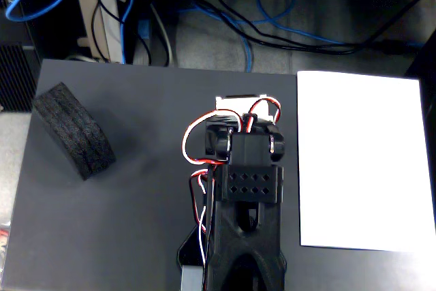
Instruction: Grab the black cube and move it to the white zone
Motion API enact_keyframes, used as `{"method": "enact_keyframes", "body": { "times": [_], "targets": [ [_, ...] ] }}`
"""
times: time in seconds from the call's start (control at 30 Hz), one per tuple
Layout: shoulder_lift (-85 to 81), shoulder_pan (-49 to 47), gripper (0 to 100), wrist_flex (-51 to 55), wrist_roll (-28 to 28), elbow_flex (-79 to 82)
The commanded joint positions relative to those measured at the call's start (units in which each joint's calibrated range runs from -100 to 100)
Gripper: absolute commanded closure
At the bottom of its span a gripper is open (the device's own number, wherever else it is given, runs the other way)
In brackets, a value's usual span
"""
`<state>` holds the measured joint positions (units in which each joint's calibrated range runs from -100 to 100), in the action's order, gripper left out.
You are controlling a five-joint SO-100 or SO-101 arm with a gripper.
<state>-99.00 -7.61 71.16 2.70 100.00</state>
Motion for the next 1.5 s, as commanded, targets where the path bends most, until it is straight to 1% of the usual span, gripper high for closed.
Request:
{"method": "enact_keyframes", "body": {
  "times": [0.0, 0.6, 0.73, 0.9, 1.07, 1.17, 1.23, 1.33, 1.4, 1.47],
  "targets": [
    [-0.6, 0.0, 99, 0.3, 0.1, -0.2],
    [-0.6, 0.5, 99, 0.3, -0.1, -0.2],
    [-0.7, 0.0, 98, -1.6, 0.2, -2.0],
    [-0.7, -0.1, 98, -2.4, -0.1, -26.2],
    [-0.7, -0.1, 98, -2.1, 0.2, -40.2],
    [-0.3, 0.5, 98, 3.0, 0.5, -47.4],
    [-0.2, -0.1, 98, 5.8, 2.8, -53.3],
    [0.5, -0.1, 98, 18.5, 2.9, -68.8],
    [8.5, -0.2, 98, 22.0, 3.0, -75.7],
    [21.8, -0.2, 98, 22.4, 3.0, -80.1]
  ]
}}
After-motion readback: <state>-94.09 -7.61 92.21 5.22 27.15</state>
